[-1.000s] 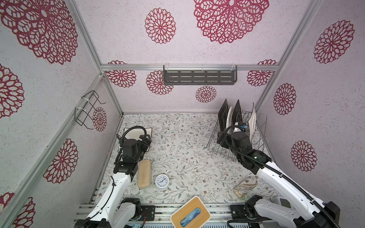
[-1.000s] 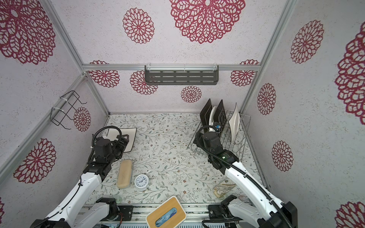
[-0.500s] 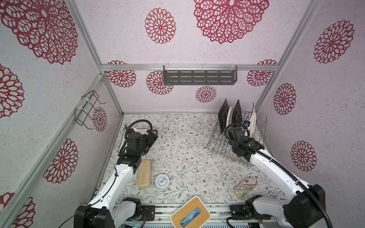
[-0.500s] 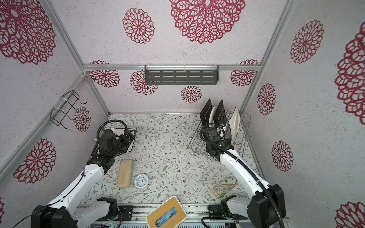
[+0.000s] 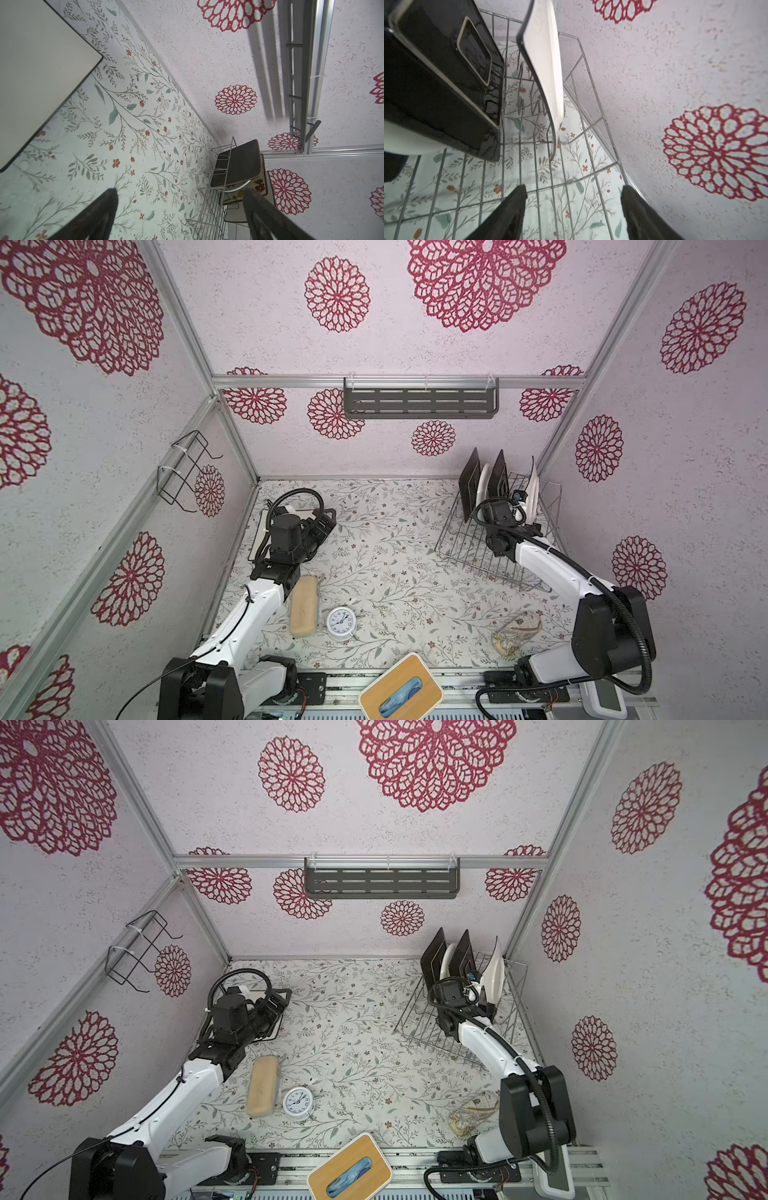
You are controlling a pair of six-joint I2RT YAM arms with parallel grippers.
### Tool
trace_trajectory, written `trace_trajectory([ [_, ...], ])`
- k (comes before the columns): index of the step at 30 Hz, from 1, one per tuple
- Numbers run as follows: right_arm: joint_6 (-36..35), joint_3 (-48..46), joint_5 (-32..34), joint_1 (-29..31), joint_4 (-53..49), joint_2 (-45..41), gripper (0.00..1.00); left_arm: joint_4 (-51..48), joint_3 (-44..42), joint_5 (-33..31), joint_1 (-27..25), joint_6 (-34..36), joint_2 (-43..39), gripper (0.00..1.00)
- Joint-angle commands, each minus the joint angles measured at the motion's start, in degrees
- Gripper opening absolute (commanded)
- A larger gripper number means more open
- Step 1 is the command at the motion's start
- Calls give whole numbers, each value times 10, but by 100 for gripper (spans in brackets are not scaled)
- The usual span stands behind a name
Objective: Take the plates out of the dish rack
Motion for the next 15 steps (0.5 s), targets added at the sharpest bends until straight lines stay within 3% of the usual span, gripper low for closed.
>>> trace_trajectory([
  [1, -55, 7, 16, -14, 82, 15, 72, 23, 17, 7, -4, 6, 3, 98],
  [15, -173, -14, -7, -46, 253, 80, 65, 38, 37, 38, -4, 5, 56, 100],
])
